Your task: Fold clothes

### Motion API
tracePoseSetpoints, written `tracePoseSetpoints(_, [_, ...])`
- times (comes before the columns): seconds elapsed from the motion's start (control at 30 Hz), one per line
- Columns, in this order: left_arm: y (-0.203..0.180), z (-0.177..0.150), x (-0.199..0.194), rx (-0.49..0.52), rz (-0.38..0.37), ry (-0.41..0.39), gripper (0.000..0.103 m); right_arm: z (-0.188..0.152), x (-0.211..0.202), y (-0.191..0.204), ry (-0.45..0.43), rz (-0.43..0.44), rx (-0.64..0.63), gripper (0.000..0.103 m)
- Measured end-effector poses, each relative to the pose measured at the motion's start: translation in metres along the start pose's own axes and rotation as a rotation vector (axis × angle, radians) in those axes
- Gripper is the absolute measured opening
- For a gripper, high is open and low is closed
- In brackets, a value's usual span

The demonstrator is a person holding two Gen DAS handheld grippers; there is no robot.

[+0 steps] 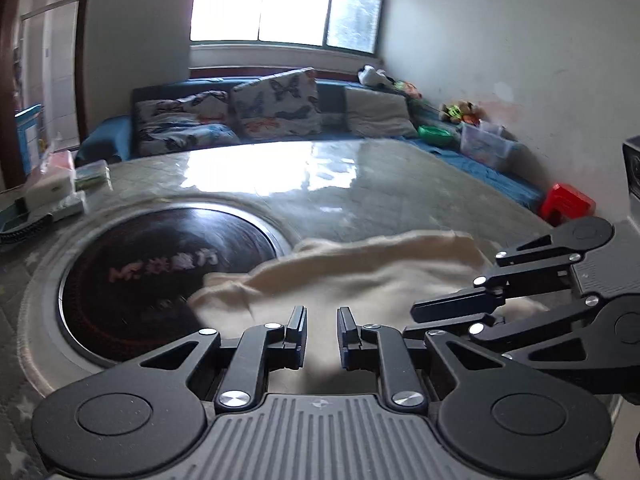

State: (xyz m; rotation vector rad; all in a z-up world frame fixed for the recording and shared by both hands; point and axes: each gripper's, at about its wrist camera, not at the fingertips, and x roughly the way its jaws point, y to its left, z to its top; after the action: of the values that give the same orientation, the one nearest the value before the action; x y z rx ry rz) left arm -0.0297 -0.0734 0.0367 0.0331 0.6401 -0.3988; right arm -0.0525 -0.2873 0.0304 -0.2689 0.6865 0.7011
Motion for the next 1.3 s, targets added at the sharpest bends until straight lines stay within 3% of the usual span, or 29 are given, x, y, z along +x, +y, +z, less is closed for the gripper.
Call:
tracePoseSetpoints(0.1, [-0.004,-0.012,0.007,0.010,0.010,0.010,0.017,-0.014,0.001,0.007,0.016,0.005,-0.004,0.015])
tracePoseSetpoints(0.23, [0.000,-0.009,0.008,-0.015,0.005,0.017,0.018,-0.017,-0.011,-0.008,-0.027,0.001,0.055,0.015])
tracePoseSetpoints(0.37, [0.000,-0.011,0.008,-0.010,0.009,0.015,0.018,-0.010,-0.013,-0.044,-0.065,-0.109,0.122,0.016])
tracePoseSetpoints(0.53, [0.002,-0.011,0.007,-0.018,0.003,0.018,0.018,-0.024,0.004,-0.103,-0.022,-0.260,0.250,0.013])
tracePoseSetpoints(0.6, [0.001,-0.012,0.008,-0.015,0.003,0.017,0.018,-0.027,-0.005,-0.116,-0.040,-0.236,0.322,0.013])
tracePoseSetpoints(0.67, [0.001,-0.012,0.008,-0.012,0.006,0.017,0.018,-0.025,-0.019,-0.114,-0.055,-0.253,0.302,0.014])
tracePoseSetpoints(0.8, [0.001,-0.012,0.007,-0.018,0.005,0.017,0.018,-0.032,-0.044,-0.089,-0.051,-0.190,0.203,0.014])
tracePoseSetpoints(0.87, [0.001,-0.012,0.007,-0.018,0.007,0.015,0.018,-0.041,-0.051,-0.073,-0.035,-0.156,0.160,0.014])
tracePoseSetpoints(0.97, [0.001,-0.012,0.007,-0.016,0.008,0.014,0.018,-0.058,-0.053,-0.057,0.012,-0.175,0.119,0.014])
tracePoseSetpoints(1.07, [0.001,-0.010,0.004,-0.018,0.010,0.018,0.018,-0.075,-0.059,-0.057,0.030,-0.203,0.144,0.016])
tracePoseSetpoints(1.3, [0.013,-0.004,0.001,-0.055,0.046,0.020,0.019,-0.060,-0.062,-0.071,-0.019,-0.198,0.206,0.018])
